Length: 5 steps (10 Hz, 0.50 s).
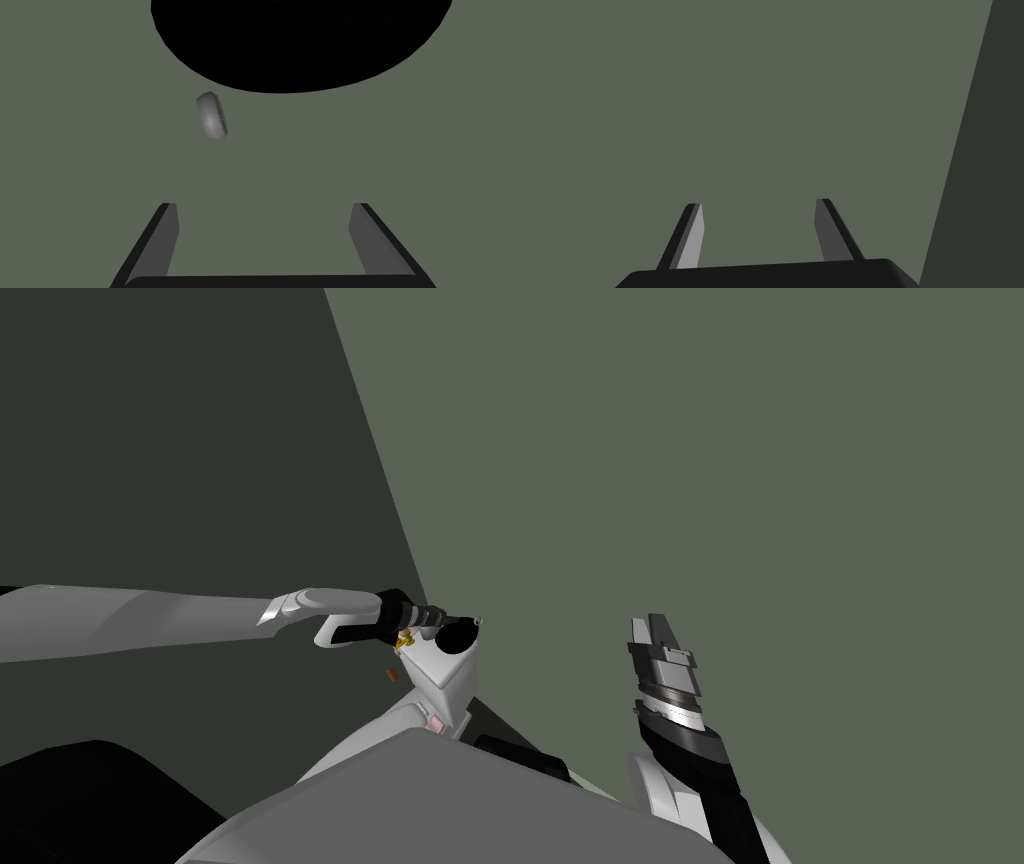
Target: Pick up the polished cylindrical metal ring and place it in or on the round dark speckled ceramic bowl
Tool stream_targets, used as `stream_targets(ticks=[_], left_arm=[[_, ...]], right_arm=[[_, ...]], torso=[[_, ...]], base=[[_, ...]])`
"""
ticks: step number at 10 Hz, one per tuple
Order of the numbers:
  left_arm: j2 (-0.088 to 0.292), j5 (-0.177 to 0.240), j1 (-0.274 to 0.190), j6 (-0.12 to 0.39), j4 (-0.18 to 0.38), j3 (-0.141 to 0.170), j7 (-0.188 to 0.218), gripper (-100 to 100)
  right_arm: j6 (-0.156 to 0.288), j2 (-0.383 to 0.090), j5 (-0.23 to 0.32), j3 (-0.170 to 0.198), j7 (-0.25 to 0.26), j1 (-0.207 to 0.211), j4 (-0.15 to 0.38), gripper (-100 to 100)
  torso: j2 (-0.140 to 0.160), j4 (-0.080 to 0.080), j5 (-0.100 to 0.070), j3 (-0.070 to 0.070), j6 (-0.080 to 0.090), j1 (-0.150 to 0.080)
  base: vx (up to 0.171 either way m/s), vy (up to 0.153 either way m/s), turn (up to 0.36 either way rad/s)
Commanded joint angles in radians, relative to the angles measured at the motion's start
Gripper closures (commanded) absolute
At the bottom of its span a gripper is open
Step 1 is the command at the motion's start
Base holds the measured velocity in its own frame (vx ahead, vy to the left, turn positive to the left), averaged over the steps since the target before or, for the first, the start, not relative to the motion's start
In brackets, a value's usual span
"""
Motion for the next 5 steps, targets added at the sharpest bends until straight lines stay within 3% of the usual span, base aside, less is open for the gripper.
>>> stream_targets(ticks=[1,5], left_arm=[[0.000,0.000,0.000,0.000,0.000,0.000,0.000,0],[0.000,0.000,0.000,0.000,0.000,0.000,0.000,0]], right_arm=[[0.000,0.000,0.000,0.000,0.000,0.000,0.000,0],[0.000,0.000,0.000,0.000,0.000,0.000,0.000,0]], torso=[[0.000,0.000,0.000,0.000,0.000,0.000],[0.000,0.000,0.000,0.000,0.000,0.000]], base=[[0.000,0.000,0.000],[0.000,0.000,0.000]])
